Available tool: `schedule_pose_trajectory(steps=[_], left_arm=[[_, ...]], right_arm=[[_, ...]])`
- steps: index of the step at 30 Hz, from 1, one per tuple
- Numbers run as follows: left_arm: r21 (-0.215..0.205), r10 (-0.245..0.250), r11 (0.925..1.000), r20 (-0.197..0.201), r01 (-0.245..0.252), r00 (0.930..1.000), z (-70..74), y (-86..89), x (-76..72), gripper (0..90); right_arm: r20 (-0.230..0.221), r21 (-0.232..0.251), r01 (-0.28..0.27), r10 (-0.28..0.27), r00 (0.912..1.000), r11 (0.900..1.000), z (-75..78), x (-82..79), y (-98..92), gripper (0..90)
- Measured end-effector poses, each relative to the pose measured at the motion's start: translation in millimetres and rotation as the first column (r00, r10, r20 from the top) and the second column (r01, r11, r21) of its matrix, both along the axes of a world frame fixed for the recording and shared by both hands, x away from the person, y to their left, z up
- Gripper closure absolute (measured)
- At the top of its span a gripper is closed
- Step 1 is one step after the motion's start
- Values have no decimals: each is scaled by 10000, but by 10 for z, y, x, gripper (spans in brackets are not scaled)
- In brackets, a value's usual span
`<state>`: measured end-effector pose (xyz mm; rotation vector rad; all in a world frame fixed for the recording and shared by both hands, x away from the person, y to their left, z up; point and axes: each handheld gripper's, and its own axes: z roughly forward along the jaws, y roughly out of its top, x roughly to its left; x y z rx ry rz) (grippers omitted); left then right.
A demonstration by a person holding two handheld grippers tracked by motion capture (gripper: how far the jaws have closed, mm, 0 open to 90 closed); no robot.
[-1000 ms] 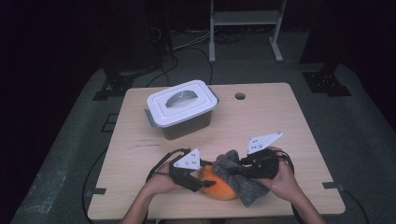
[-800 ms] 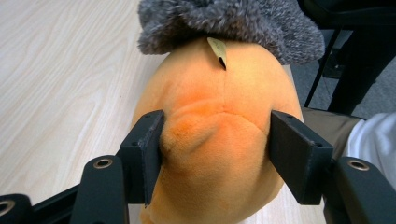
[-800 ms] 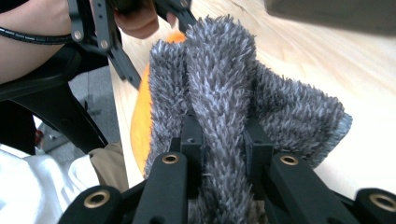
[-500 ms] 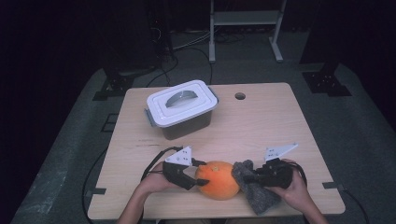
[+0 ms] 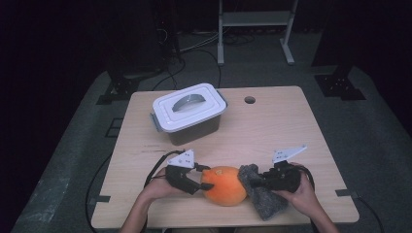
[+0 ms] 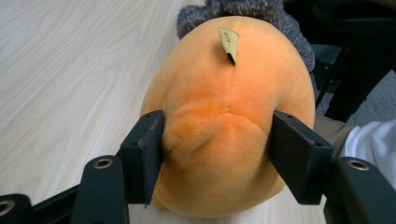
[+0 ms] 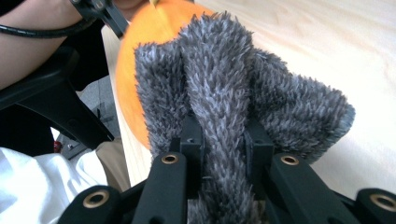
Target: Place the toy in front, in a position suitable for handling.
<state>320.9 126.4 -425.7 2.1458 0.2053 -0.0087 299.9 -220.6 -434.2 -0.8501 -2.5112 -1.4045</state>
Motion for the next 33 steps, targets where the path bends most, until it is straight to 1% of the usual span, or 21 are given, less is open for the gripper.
schedule_pose_trajectory(steps=[1, 2, 5, 6, 8, 11, 12, 13, 14, 17, 18, 19, 21, 23, 25, 27, 29, 30, 31, 32, 33], left_arm=[[0, 0, 10000, 0, 0, 10000, 0, 0, 0, 380], [-14, 27, 10000, -54, -27, 10000, -1, 3, 6, 379], [-61, 89, 9999, -100, -90, 9999, -3, 8, 12, 378], [-58, 143, 9999, -231, -144, 9996, 0, 6, 21, 379], [-64, 191, 9998, -293, -193, 9994, 4, -5, 30, 383], [-64, 217, 9997, -335, -220, 9992, 18, -45, 31, 389], [-59, 198, 9998, -325, -200, 9993, 21, -59, 29, 389], [-57, 141, 9999, -234, -142, 9996, 38, -105, 12, 390], [-30, 58, 10000, -132, -59, 9999, 49, -127, -3, 390], [-25, -80, 10000, 90, 81, 9999, 76, -190, -51, 387], [-25, -80, 10000, 90, 81, 9999, 76, -190, -51, 387], [-2, -108, 9999, 217, 108, 9997, 89, -217, -77, 388], [110, -157, 9998, 303, 154, 9994, 96, -214, -83, 402], [37, -113, 9999, 263, 112, 9996, 96, -199, -75, 419], [-41, -43, 10000, 253, 44, 9997, 105, -198, -67, 430], [-72, -53, 10000, 271, 55, 9996, 111, -201, -65, 436], [-209, 3, 9998, 246, 2, 9997, 131, -222, -71, 442], [-209, 3, 9998, 246, 2, 9997, 131, -222, -71, 446], [-356, 56, 9994, 275, -46, 9996, 153, -245, -76, 451], [-356, 56, 9994, 275, -46, 9996, 153, -245, -76, 456], [-489, 153, 9987, 301, -138, 9994, 180, -272, -85, 458]], right_arm=[[0, 0, 0, 0, 10000, 10000, 0, 0, 0, 738], [-116, -207, 91, -93, 9999, 9997, -52, -18, -44, 738], [-297, -583, 167, -184, 9994, 9982, -104, -39, -105, 738], [-311, -624, 168, -188, 9993, 9979, -105, -40, -129, 739], [-296, -576, 183, -200, 9994, 9982, -97, -41, -146, 739], [128, -70, 375, -374, 9992, 9993, 80, -20, -185, 739], [128, -70, 375, -374, 9992, 9993, 80, -20, -185, 739], [400, 106, 313, -317, 9987, 9995, 190, -3, -140, 739], [559, 128, 201, -208, 9982, 9997, 268, 14, -84, 739], [992, 200, -133, 113, 9950, 9997, 418, 58, 105, 738], [1097, 164, -275, 255, 9936, 9995, 450, 69, 175, 737], [1146, 45, -383, 375, 9927, 9993, 470, 75, 242, 736], [1257, -352, -569, 609, 9902, 9978, 458, 84, 346, 735], [1174, -280, -579, 608, 9912, 9979, 417, 86, 356, 735], [1025, -101, -486, 494, 9935, 9988, 371, 87, 295, 735], [918, -98, -410, 418, 9949, 9991, 341, 85, 251, 735], [570, -58, -184, 187, 9982, 9998, 230, 63, 104, 734], [435, -171, -62, 70, 9990, 9998, 183, 49, 35, 734], [336, -260, 39, -30, 9994, 9997, 153, 40, -17, 734], [336, -260, 39, -30, 9994, 9997, 153, 40, -17, 734], [325, -409, 200, -186, 9993, 9990, 140, 17, -90, 735]])
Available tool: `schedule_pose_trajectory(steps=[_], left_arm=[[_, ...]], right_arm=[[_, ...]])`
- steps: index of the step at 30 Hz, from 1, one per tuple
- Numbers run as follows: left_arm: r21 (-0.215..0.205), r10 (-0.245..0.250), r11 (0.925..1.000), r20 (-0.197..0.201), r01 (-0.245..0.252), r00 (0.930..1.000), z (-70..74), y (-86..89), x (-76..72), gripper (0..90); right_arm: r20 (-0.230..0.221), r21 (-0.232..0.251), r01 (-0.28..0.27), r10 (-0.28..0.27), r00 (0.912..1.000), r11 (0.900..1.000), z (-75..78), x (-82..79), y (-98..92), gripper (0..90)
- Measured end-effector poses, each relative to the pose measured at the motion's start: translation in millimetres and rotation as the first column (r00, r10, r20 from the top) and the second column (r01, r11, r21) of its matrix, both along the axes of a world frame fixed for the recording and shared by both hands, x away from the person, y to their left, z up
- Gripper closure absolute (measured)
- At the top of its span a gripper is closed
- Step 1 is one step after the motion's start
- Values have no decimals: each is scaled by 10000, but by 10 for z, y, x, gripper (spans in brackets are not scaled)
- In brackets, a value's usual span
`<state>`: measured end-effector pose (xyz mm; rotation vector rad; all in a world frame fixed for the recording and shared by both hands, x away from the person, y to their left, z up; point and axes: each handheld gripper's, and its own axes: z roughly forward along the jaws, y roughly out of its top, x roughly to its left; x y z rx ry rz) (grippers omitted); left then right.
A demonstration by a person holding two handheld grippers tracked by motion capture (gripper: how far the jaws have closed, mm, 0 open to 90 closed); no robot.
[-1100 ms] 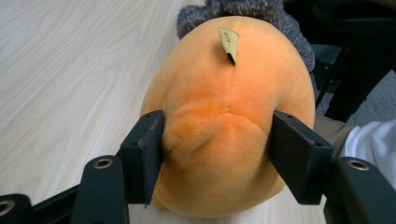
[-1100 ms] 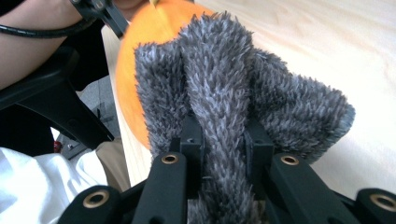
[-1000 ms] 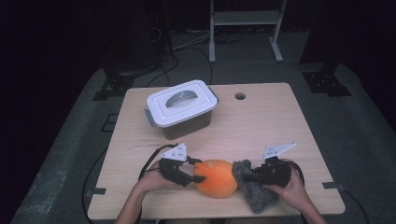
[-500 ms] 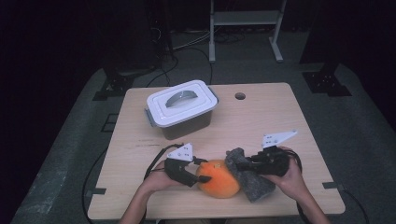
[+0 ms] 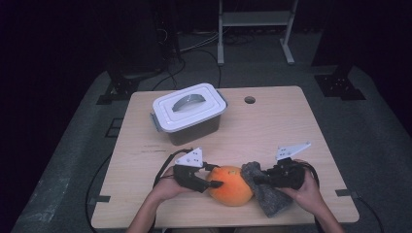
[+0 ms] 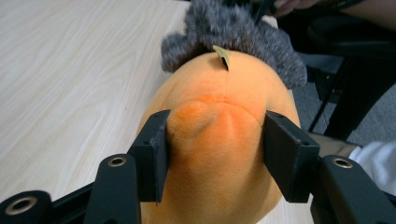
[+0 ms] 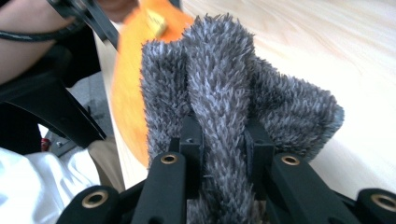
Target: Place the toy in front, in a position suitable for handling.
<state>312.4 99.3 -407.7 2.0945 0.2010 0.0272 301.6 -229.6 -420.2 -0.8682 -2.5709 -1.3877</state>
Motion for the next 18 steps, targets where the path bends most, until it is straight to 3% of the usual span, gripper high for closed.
schedule_pose_trajectory(steps=[1, 4, 7, 10, 13, 16, 18], left_arm=[[0, 0, 10000, 0, 0, 10000, 0, 0, 0, 461], [-132, 97, 9999, 158, -95, 9998, 54, -49, -28, 469], [-108, 91, 9999, 330, -88, 9994, 92, -91, -60, 471], [-126, 63, 9999, 456, -57, 9989, 116, -105, -89, 471], [4, 43, 10000, 422, -43, 9991, 79, -93, -91, 446], [-164, -38, 9999, 185, 41, 9998, 35, -85, -70, 339], [105, 192, 9998, 132, -193, 9997, -12, -102, -39, 184]], right_arm=[[0, 0, 0, 0, 10000, 10000, 0, 0, 0, 735], [576, 321, 53, -71, 9983, 9995, 170, -32, 4, 735], [1105, 516, -269, 210, 9937, 9983, 367, -50, 144, 736], [1602, 254, -738, 688, 9847, 9970, 515, -56, 384, 736], [1708, -453, -799, 865, 9815, 9958, 466, -53, 525, 736], [1448, -318, -790, 828, 9860, 9964, 350, -37, 495, 737], [1345, -230, -699, 724, 9883, 9973, 321, -42, 437, 737]])
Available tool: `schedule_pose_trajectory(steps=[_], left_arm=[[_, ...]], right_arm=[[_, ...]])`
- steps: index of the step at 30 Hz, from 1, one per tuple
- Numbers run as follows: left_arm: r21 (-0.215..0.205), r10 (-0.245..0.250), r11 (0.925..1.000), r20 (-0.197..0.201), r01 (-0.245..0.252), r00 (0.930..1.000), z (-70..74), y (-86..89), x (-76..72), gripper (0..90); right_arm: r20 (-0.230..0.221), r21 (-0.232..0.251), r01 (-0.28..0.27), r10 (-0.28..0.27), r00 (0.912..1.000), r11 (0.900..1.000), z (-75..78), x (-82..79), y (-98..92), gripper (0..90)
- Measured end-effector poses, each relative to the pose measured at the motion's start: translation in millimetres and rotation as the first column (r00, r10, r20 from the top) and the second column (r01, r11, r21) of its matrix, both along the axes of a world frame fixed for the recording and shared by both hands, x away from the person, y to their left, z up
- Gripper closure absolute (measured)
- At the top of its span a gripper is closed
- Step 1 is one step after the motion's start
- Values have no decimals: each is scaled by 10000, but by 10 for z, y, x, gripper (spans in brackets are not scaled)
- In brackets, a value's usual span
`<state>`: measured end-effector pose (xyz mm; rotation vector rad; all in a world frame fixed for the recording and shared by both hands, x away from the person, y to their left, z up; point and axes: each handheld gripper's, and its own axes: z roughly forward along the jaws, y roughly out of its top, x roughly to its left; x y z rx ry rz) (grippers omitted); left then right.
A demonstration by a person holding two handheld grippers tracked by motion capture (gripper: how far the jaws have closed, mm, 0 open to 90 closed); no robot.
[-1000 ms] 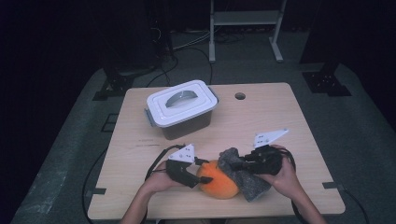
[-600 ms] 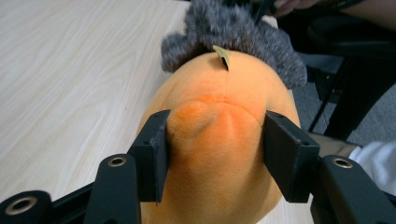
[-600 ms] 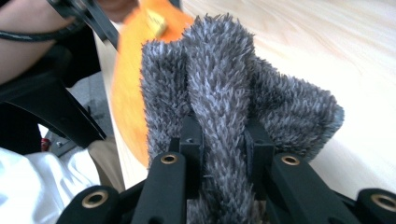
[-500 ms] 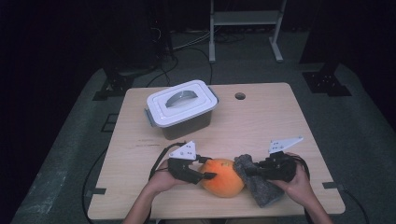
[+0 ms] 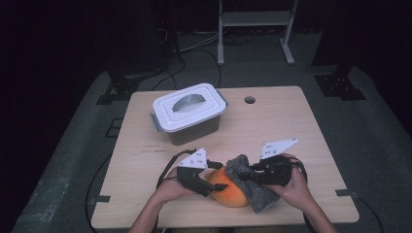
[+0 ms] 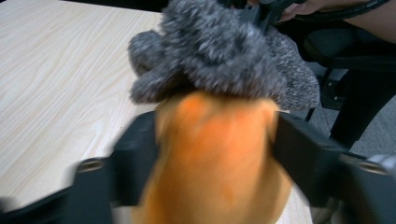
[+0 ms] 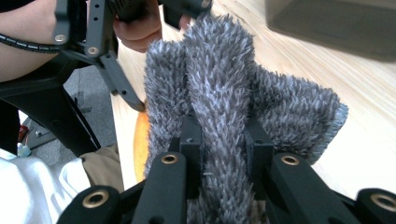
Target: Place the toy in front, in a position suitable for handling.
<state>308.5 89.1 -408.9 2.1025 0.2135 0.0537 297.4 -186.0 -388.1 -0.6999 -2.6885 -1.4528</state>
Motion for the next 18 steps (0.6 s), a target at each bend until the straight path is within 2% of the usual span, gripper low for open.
schedule_pose_trajectory(steps=[1, 4, 7, 9, 12, 15, 16, 18], left_arm=[[0, 0, 10000, 0, 0, 10000, 0, 0, 0, 156], [-71, -266, 9996, -840, 261, 9961, -135, -20, 66, 105], [-353, -481, 9984, -1244, 440, 9911, -193, -21, 94, 127], [-355, -516, 9982, -953, 484, 9941, -178, -7, 78, 225], [-328, -257, 9992, -952, 227, 9951, -132, 11, 73, 333], [-327, -230, 9993, -821, 204, 9964, -88, 20, 64, 377], [-417, -123, 9991, -569, 99, 9983, 10, 33, 37, 384], [-255, 24, 9997, -215, -30, 9998, 100, 42, 10, 391]], right_arm=[[0, 0, 0, 0, 10000, 10000, 0, 0, 0, 737], [-267, 128, 118, -115, 9996, 9998, -62, -21, -158, 737], [-463, 331, 229, -213, 9987, 9992, -131, -36, -258, 736], [-645, 480, 331, -300, 9975, 9983, -193, -48, -326, 736], [-806, 380, 568, -536, 9953, 9977, -256, -67, -408, 736], [-972, 111, 771, -757, 9924, 9970, -283, -69, -485, 737], [-936, 37, 856, -849, 9920, 9963, -269, -69, -509, 738], [-782, 97, 913, -903, 9928, 9958, -207, -70, -515, 738]])
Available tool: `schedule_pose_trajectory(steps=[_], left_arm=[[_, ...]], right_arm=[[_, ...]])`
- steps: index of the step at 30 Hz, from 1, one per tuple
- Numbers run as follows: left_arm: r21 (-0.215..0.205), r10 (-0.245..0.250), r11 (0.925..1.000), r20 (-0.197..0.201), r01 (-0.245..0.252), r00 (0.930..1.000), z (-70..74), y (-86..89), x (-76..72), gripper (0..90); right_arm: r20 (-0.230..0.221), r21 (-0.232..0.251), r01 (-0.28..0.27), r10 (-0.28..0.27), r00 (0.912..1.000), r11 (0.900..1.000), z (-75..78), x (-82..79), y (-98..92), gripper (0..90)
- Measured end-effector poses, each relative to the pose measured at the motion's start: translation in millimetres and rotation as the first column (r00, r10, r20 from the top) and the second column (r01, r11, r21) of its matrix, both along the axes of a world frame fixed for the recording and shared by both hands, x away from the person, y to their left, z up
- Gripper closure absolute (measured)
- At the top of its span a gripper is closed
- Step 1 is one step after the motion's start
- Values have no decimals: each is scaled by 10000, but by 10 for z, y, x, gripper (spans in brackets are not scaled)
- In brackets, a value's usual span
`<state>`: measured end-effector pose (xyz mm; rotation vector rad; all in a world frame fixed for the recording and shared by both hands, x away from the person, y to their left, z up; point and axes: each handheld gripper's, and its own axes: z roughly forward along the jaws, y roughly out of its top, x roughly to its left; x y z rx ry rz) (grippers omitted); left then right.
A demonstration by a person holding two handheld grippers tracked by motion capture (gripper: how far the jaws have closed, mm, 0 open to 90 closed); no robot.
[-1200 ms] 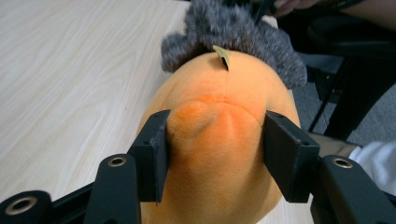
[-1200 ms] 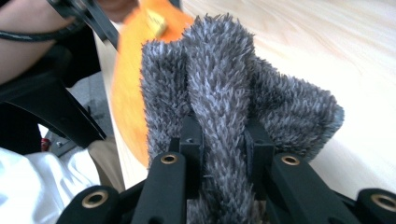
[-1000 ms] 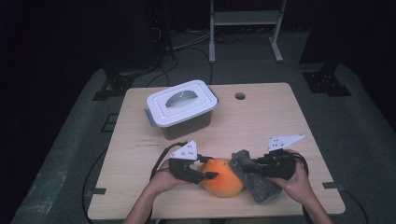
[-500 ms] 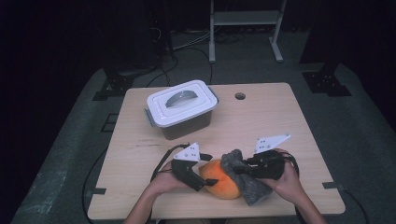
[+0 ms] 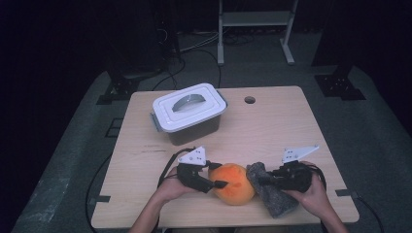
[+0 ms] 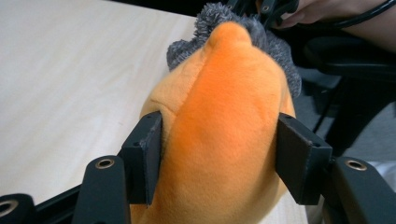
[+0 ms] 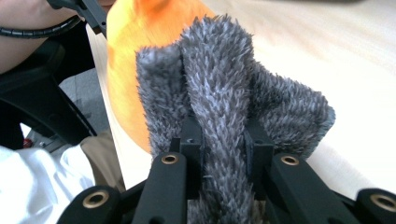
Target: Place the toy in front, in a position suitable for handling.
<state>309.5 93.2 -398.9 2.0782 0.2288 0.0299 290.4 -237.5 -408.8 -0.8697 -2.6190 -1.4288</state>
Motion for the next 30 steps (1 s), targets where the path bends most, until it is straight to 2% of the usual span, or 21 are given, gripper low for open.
schedule_pose_trajectory(steps=[1, 2, 5, 7, 9, 11, 13, 14, 15, 16, 17, 19, 23, 24, 27, 30], left_arm=[[0, 0, 10000, 0, 0, 10000, 0, 0, 0, 394], [308, 99, 9995, 380, -110, 9992, 78, 2, -33, 395], [365, 118, 9992, 471, -136, 9988, 91, -4, -49, 397], [370, 146, 9992, 467, -163, 9988, 87, -4, -48, 401], [309, 211, 9993, 565, -228, 9982, 108, 18, -52, 407], [397, 347, 9985, 734, -377, 9967, 139, 53, -57, 415], [330, 422, 9985, 711, -446, 9966, 148, 77, -51, 418], [251, 540, 9981, 671, -557, 9963, 158, 114, -34, 420], [251, 540, 9981, 671, -557, 9963, 158, 114, -34, 420], [211, 626, 9977, 628, -641, 9961, 162, 131, -23, 420], [183, 642, 9977, 575, -653, 9963, 158, 132, -19, 418], [207, 629, 9977, 634, -644, 9960, 157, 123, -23, 410], [205, 683, 9973, 728, -699, 9950, 154, 55, -40, 380], [240, 602, 9978, 794, -623, 9950, 150, 6, -60, 371], [183, 480, 9986, 912, -499, 9947, 145, -47, -93, 348], [177, 373, 9991, 856, -389, 9956, 135, -50, -98, 298]], right_arm=[[0, 0, 0, 0, 10000, 10000, 0, 0, 0, 738], [281, 331, -24, 15, 9996, 9994, 116, 1, 33, 738], [791, 941, -334, 260, 9965, 9950, 327, 10, 159, 738], [1072, 864, -524, 430, 9933, 9949, 407, 22, 287, 738], [1136, 676, -714, 634, 9915, 9952, 409, 40, 403, 737], [1033, 597, -778, 714, 9921, 9952, 348, 66, 467, 737], [870, 628, -747, 692, 9938, 9952, 307, 87, 470, 737], [627, 687, -701, 658, 9959, 9952, 212, 118, 460, 737], [627, 687, -701, 658, 9959, 9952, 212, 118, 460, 737], [299, 492, -606, 592, 9978, 9969, 83, 139, 436, 737], [161, 442, -567, 561, 9983, 9974, 35, 141, 419, 737], [-24, 578, -514, 516, 9987, 9970, 2, 140, 377, 737], [216, 942, -483, 465, 9987, 9944, 111, 111, 345, 737], [522, 1123, -597, 542, 9972, 9919, 238, 79, 375, 737], [1069, 1024, -721, 611, 9924, 9921, 389, 56, 457, 736], [991, 710, -816, 744, 9923, 9941, 371, 84, 511, 737]])
